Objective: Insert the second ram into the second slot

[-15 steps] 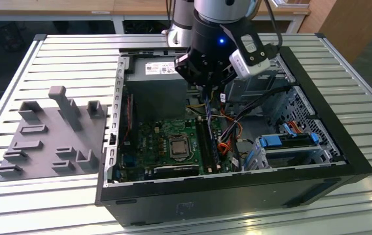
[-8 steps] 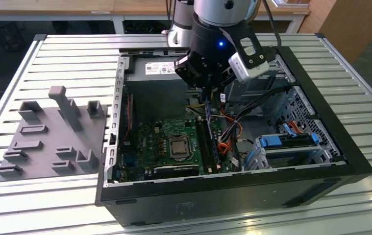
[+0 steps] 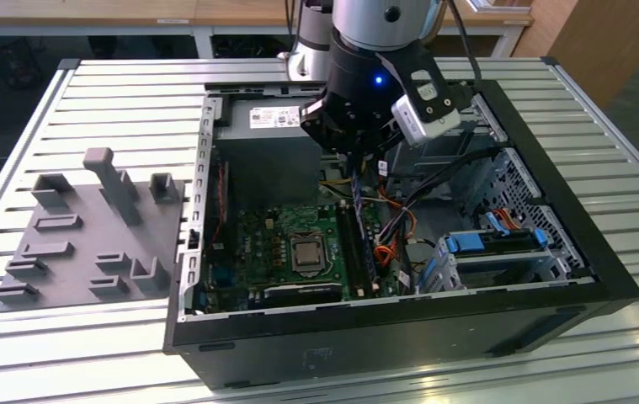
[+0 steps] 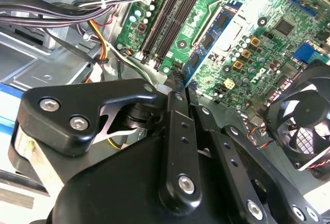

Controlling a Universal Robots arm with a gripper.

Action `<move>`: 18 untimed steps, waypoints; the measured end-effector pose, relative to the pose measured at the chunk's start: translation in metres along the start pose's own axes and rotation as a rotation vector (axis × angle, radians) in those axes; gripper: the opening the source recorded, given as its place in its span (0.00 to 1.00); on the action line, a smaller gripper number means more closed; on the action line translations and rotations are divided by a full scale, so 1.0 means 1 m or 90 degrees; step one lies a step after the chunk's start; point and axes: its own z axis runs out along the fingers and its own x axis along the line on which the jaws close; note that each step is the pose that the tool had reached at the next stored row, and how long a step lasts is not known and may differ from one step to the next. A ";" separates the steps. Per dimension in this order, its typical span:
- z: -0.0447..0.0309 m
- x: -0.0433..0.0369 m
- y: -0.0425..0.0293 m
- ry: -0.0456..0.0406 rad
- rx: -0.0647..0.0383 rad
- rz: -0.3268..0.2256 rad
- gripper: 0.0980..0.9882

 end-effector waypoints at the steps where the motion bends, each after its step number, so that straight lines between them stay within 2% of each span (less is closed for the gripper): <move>1: 0.0005 0.0000 0.0000 0.0000 0.000 0.000 0.05; 18: 0.0082 0.0001 -0.0003 0.0000 0.000 0.000 0.05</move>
